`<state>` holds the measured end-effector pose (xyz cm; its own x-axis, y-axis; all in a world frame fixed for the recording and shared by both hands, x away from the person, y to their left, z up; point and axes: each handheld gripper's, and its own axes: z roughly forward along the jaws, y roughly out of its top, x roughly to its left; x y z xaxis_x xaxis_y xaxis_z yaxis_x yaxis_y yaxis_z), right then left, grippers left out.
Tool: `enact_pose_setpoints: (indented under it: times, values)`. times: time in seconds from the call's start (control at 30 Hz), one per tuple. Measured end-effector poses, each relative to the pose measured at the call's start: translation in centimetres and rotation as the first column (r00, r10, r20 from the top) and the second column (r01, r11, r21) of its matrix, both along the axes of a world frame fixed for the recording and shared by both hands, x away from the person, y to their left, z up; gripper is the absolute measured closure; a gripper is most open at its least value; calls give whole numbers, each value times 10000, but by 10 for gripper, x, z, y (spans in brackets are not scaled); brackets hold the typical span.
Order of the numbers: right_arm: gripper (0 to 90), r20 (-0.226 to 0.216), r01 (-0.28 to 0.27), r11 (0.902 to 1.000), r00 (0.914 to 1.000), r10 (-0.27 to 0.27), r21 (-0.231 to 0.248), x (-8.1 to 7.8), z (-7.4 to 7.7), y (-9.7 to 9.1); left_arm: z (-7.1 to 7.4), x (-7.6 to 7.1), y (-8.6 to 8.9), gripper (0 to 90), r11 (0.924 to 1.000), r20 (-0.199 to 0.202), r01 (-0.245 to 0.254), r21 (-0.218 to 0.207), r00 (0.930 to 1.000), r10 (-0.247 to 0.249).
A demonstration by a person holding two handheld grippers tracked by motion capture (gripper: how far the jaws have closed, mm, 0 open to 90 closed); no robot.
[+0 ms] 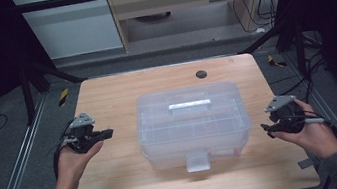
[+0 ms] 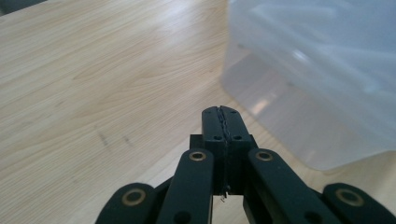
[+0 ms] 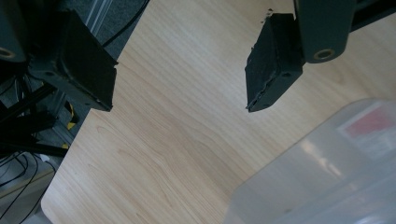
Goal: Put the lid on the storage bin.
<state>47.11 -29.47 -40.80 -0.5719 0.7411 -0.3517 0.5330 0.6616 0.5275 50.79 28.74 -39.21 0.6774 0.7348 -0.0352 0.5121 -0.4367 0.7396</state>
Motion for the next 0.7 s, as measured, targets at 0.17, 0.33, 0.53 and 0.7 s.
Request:
enact_pose_setpoints:
  times: [0.17,0.33,0.53,0.7]
  values:
    - [268,-31,501,9987,9987,-501,22,30,-12,1,-18,26,5,900,9968,53,-790,141,9969,790]
    - [262,-185,740,9969,9971,-735,268,49,-22,1,-37,42,2,900,9916,-111,-1018,794,9946,1030]
    - [252,-518,1448,9880,9885,-1421,540,80,-46,-2,-54,59,7,900,9847,-215,-1543,814,9874,1565]
    - [231,-629,1994,9741,9791,-1935,1064,98,-61,-9,-64,67,11,899,9786,-137,-1969,604,9801,1981]
